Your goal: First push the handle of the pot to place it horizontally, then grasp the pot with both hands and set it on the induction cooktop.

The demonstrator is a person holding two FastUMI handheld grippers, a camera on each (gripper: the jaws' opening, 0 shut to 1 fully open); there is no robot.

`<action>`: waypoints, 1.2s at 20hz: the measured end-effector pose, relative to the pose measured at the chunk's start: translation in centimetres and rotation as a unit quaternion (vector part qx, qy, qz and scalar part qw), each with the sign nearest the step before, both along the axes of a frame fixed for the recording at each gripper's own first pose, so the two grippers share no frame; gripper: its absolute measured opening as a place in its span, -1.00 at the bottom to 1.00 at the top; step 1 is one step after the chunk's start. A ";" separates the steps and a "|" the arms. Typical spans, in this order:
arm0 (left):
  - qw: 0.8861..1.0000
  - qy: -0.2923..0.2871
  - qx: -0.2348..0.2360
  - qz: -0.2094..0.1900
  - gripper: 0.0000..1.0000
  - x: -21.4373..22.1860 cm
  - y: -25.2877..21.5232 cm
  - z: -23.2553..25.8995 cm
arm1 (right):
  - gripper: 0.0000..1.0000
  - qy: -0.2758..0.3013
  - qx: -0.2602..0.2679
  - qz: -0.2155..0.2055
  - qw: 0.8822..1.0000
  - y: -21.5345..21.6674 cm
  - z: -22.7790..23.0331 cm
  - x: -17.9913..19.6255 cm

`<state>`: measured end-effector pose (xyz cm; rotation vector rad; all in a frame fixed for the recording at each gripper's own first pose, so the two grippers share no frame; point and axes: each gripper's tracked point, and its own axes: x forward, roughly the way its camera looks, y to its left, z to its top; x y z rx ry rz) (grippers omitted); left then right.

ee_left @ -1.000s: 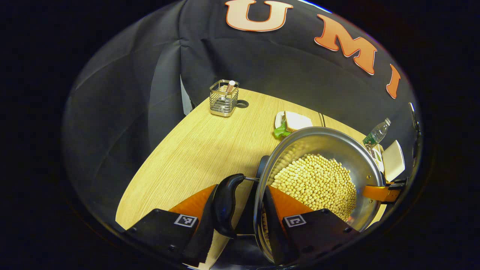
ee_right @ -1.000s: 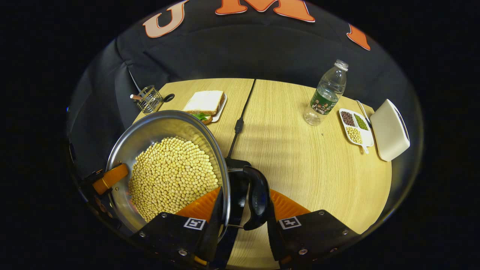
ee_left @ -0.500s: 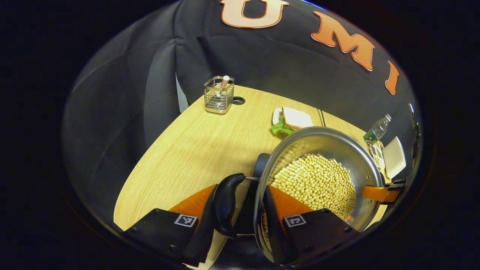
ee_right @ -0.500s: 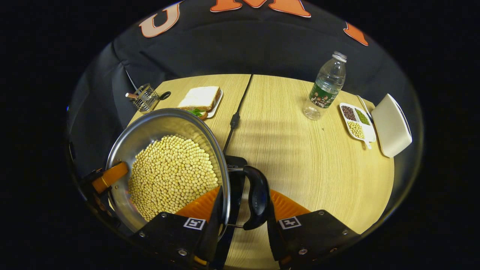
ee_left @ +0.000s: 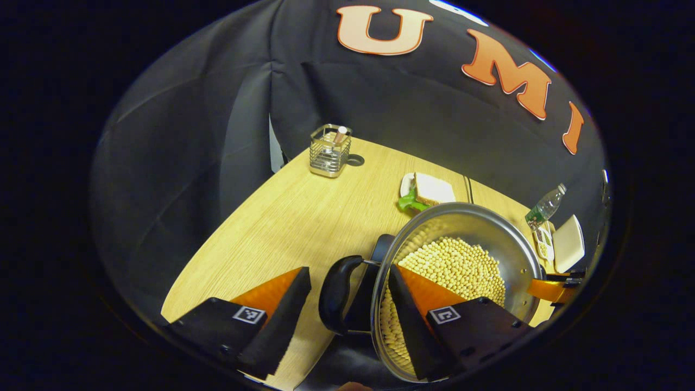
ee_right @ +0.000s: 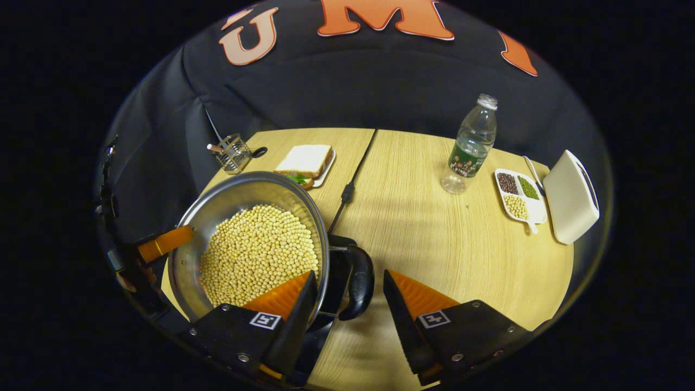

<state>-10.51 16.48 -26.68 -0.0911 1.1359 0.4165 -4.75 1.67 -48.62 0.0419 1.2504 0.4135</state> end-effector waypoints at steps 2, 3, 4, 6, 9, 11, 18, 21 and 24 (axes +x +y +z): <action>1.000 -0.013 0.018 -0.004 0.94 0.5 0.4 2.0 | 0.66 -0.031 0.005 -0.013 0.999 -2.0 1.7 1.1; 0.999 -0.024 0.029 -0.010 0.99 1.0 0.4 3.3 | 0.70 -0.052 0.000 -0.019 0.998 -3.6 2.5 2.0; 0.999 -0.034 0.038 -0.015 0.94 1.5 0.1 4.4 | 0.70 -0.072 -0.005 -0.024 0.997 -5.6 3.6 2.6; 0.996 -0.058 0.055 -0.033 0.99 2.3 -1.1 6.7 | 0.72 -0.114 -0.013 -0.037 0.993 -9.3 6.2 3.8; 0.989 -0.101 0.085 -0.067 0.96 4.5 -3.8 11.0 | 0.74 -0.183 -0.025 -0.055 0.981 -16.1 10.9 6.1; 0.982 -0.133 0.102 -0.089 0.96 6.2 -6.0 13.7 | 0.75 -0.223 -0.037 -0.062 0.972 -20.6 13.7 6.9; 0.947 -0.282 0.104 -0.116 0.96 13.1 -14.7 26.4 | 0.84 -0.362 -0.072 -0.100 0.924 -35.1 26.6 8.6; 0.922 -0.348 0.108 -0.130 0.95 15.7 -17.6 33.2 | 0.84 -0.411 -0.088 -0.114 0.900 -39.6 32.1 8.5; 0.901 -0.398 0.101 -0.137 0.94 17.2 -20.4 39.0 | 0.87 -0.455 -0.110 -0.113 0.876 -43.0 37.1 8.0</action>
